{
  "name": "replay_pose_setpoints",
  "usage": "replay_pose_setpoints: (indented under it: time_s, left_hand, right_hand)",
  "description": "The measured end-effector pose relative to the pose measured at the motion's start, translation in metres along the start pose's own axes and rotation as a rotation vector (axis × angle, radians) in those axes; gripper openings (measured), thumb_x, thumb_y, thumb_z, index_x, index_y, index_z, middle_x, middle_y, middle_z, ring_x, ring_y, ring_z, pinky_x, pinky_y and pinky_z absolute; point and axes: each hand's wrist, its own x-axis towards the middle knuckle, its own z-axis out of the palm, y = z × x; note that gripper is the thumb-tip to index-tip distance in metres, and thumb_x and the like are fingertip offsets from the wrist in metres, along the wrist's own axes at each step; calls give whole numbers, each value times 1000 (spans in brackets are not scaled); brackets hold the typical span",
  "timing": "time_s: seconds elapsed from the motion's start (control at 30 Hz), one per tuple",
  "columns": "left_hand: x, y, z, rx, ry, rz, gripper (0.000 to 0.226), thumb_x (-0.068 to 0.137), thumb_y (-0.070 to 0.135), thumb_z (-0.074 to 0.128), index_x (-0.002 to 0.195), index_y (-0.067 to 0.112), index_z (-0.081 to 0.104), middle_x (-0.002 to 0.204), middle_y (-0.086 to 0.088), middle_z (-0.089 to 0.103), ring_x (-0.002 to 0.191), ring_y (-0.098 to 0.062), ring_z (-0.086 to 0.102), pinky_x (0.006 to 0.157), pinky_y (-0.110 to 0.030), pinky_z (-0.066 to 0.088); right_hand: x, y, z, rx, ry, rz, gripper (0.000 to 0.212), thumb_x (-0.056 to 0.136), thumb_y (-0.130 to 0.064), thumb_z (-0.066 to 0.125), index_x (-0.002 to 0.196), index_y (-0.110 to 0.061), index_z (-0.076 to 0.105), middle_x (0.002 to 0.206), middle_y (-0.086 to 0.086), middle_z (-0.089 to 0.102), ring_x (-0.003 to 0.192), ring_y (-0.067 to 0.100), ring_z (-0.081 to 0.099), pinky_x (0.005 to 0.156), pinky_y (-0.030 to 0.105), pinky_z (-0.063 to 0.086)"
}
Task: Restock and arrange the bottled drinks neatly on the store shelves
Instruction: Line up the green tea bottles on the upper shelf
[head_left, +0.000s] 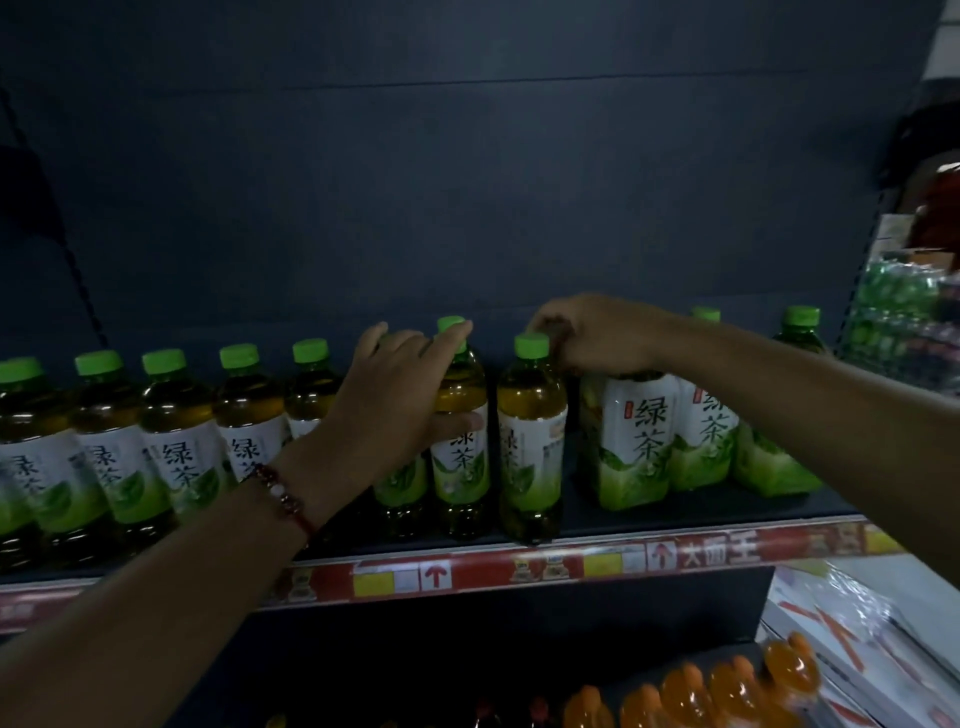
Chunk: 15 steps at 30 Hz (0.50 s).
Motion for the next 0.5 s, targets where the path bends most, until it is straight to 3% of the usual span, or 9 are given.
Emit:
replay_pose_setpoints:
  time_s: [0.1, 0.2, 0.33, 0.43, 0.5]
  left_hand:
    - [-1, 2, 1, 3, 21, 13, 100, 78, 73, 57, 155, 25, 18, 137, -3, 56, 134, -24, 43, 119, -46, 13]
    - [2, 3, 2, 3, 43, -2, 96, 78, 72, 56, 154, 24, 21, 134, -3, 58, 131, -24, 46, 119, -47, 15]
    - [2, 1, 4, -15, 60, 12, 93, 79, 66, 59, 153, 22, 25, 126, -4, 61, 126, -26, 49, 118, -49, 17]
    - [9, 2, 4, -33, 52, 1, 91, 82, 63, 63, 154, 21, 24, 130, -5, 59, 132, -27, 45, 117, -49, 13]
    - [1, 4, 3, 8, 99, -41, 92, 82, 69, 59, 154, 22, 25, 141, -9, 51, 144, -32, 28, 119, -53, 5]
  right_hand:
    - [-7, -6, 6, 64, -39, 19, 43, 88, -11, 57, 128, -27, 56, 123, -3, 59, 105, 15, 60, 92, 38, 52]
    - [-22, -18, 10, 62, 76, 36, 45, 92, -12, 47, 134, -28, 52, 133, -1, 55, 105, 17, 60, 93, 40, 51]
    - [-52, -27, 24, 138, 138, -41, 50, 94, -25, 48, 142, -34, 38, 142, -8, 45, 117, 6, 49, 89, 27, 43]
    - [-56, -35, 56, 122, 91, -144, 44, 92, -25, 54, 133, -39, 43, 126, -17, 48, 110, -4, 44, 85, 17, 39]
    - [-64, -37, 99, 177, 182, -233, 35, 90, -20, 52, 120, -37, 50, 118, -15, 52, 104, -1, 51, 87, 25, 47]
